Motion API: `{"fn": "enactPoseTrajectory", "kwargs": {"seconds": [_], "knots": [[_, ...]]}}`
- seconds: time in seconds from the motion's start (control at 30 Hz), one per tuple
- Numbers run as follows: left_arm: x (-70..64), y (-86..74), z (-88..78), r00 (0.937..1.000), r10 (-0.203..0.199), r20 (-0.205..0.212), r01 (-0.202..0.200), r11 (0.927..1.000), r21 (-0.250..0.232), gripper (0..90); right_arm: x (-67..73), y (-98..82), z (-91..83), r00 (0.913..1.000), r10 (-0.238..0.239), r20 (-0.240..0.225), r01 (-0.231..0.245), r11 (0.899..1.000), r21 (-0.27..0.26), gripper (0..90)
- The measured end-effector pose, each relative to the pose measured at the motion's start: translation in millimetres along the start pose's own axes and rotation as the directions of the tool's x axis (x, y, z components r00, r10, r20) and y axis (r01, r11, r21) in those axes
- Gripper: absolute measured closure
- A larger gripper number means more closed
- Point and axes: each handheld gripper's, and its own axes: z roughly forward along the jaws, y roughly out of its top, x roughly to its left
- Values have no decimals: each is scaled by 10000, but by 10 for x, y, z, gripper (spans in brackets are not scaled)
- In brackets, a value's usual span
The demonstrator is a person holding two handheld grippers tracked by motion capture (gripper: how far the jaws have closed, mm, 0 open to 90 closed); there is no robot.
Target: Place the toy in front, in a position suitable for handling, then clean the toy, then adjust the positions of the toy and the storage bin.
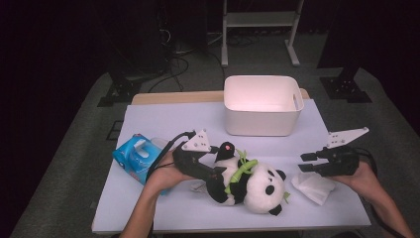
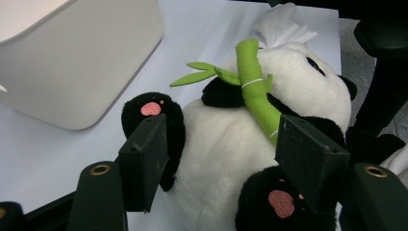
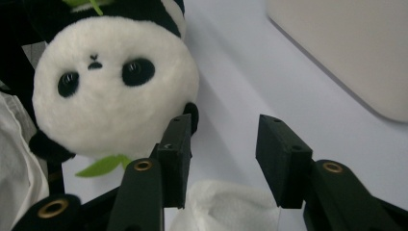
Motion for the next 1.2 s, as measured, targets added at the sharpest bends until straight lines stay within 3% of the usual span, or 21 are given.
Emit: {"fn": "enactPoseTrajectory", "kwargs": {"seconds": [0.2,0.37,0.53,0.8,1.2], "knots": [[25,-60,-52,9993,-319,-214,317,9994,-124,298,-75,255,122,9996,-223,-154,220,9997,-143,463],[57,-124,-134,9979,-493,-425,488,9987,-128,276,-112,396,193,9989,-370,-295,363,9991,-238,451],[101,-196,-241,9939,-783,-772,772,9969,-172,239,-112,626,326,9960,-767,-466,766,9971,-34,445],[118,-242,-355,9892,-906,-1153,897,9959,-136,197,-111,876,453,9916,-1141,-611,1155,9931,200,437],[183,-351,-474,9812,-1268,-1457,1257,9919,-167,172,-202,1259,580,9809,-1796,-745,1844,9808,631,428]]}}
